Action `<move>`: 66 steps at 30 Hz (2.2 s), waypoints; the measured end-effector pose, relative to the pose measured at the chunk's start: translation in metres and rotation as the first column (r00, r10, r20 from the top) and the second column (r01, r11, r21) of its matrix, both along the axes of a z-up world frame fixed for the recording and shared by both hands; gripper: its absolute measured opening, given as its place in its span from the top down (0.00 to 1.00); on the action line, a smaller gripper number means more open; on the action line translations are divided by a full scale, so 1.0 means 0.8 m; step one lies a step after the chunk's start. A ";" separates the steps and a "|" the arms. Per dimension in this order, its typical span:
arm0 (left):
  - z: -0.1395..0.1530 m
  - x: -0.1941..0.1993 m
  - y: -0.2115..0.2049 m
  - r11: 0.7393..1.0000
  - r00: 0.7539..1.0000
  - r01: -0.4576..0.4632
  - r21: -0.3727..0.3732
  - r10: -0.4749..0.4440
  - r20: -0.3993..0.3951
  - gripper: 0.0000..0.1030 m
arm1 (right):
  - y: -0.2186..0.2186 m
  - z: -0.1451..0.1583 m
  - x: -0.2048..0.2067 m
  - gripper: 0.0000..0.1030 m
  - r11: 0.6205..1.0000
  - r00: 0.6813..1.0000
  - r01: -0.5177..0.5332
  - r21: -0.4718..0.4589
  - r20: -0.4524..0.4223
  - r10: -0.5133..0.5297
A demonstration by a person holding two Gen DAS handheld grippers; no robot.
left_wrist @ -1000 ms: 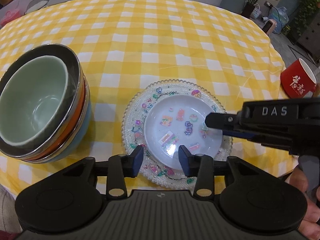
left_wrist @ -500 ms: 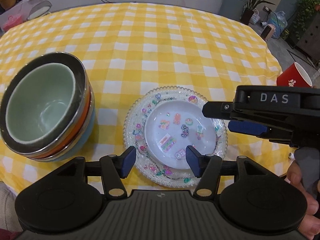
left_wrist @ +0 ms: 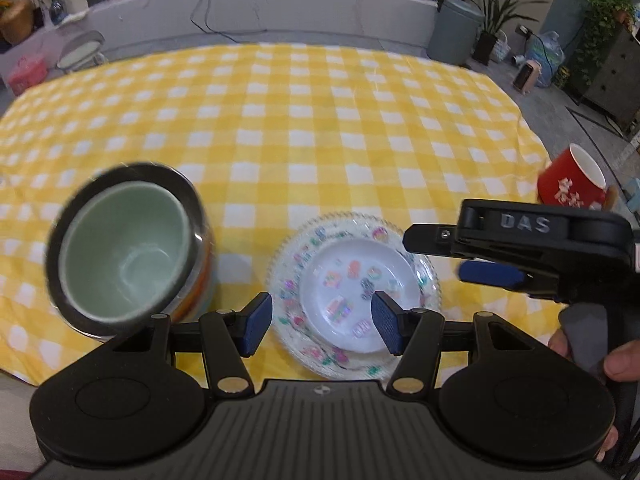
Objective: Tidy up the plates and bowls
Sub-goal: 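Move both grippers to the rim of the nested bowl stack, then close both grippers on the rim of the bowl stack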
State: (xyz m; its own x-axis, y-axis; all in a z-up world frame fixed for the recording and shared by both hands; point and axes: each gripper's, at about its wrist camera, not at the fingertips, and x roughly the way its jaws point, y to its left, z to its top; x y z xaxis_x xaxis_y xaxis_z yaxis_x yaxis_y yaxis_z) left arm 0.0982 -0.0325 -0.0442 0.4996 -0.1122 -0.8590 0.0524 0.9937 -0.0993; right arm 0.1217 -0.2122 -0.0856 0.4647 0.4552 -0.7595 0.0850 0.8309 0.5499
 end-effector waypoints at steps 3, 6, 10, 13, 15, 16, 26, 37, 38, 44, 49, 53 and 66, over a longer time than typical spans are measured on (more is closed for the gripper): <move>0.016 -0.004 0.011 1.000 1.000 0.002 -0.012 -0.002 0.026 0.35 | 0.010 0.015 -0.005 0.21 0.999 0.999 -0.017 -0.031 0.042 0.018; 0.034 -0.010 0.028 0.999 0.998 -0.008 -0.033 0.010 0.060 0.35 | 0.023 0.028 -0.008 0.18 0.998 0.998 -0.030 -0.062 0.059 0.034; 0.056 -0.018 0.054 0.996 0.991 -0.087 -0.012 0.087 0.100 0.34 | 0.037 0.046 -0.015 0.12 0.998 0.997 -0.037 -0.051 0.065 0.040; 0.066 -0.023 0.079 0.989 0.982 -0.148 0.011 0.146 0.119 0.34 | 0.053 0.060 -0.020 0.09 0.998 0.996 -0.043 -0.040 0.077 0.046; 0.071 -0.027 0.100 0.984 0.975 -0.179 0.002 0.177 0.134 0.34 | 0.064 0.064 -0.021 0.09 0.999 0.997 -0.050 -0.012 0.064 0.050; 0.071 -0.027 0.111 0.979 0.970 -0.203 0.003 0.201 0.133 0.34 | 0.071 0.064 -0.022 0.09 0.999 0.997 -0.054 0.008 0.056 0.054; 0.027 -0.011 0.202 0.931 0.932 -0.363 -0.042 0.363 0.011 0.33 | 0.153 0.047 -0.017 0.14 0.987 0.988 -0.153 0.056 0.037 0.151; -0.006 -0.006 0.217 0.923 0.940 -0.342 -0.179 0.338 -0.053 0.33 | 0.203 0.015 0.011 0.34 0.986 0.987 -0.159 -0.044 0.001 0.159; -0.009 -0.005 0.218 0.923 0.942 -0.336 -0.187 0.332 -0.051 0.33 | 0.207 0.011 0.013 0.36 0.985 0.986 -0.167 -0.043 -0.005 0.167; -0.027 -0.004 0.228 0.900 0.928 -0.369 -0.234 0.369 -0.044 0.34 | 0.227 -0.006 0.026 0.40 0.980 0.981 -0.192 -0.057 -0.030 0.191; -0.042 0.001 0.236 0.883 0.925 -0.375 -0.282 0.375 -0.055 0.35 | 0.232 -0.032 0.038 0.42 0.981 0.978 -0.193 -0.022 -0.086 0.191; -0.063 0.006 0.244 0.862 0.927 -0.374 -0.344 0.354 -0.121 0.36 | 0.230 -0.046 0.046 0.41 0.983 0.977 -0.181 0.040 -0.111 0.184; -0.091 0.007 0.248 0.793 0.918 -0.393 -0.466 0.370 -0.144 0.28 | 0.229 -0.066 0.068 0.37 0.975 0.979 -0.157 0.160 -0.102 0.175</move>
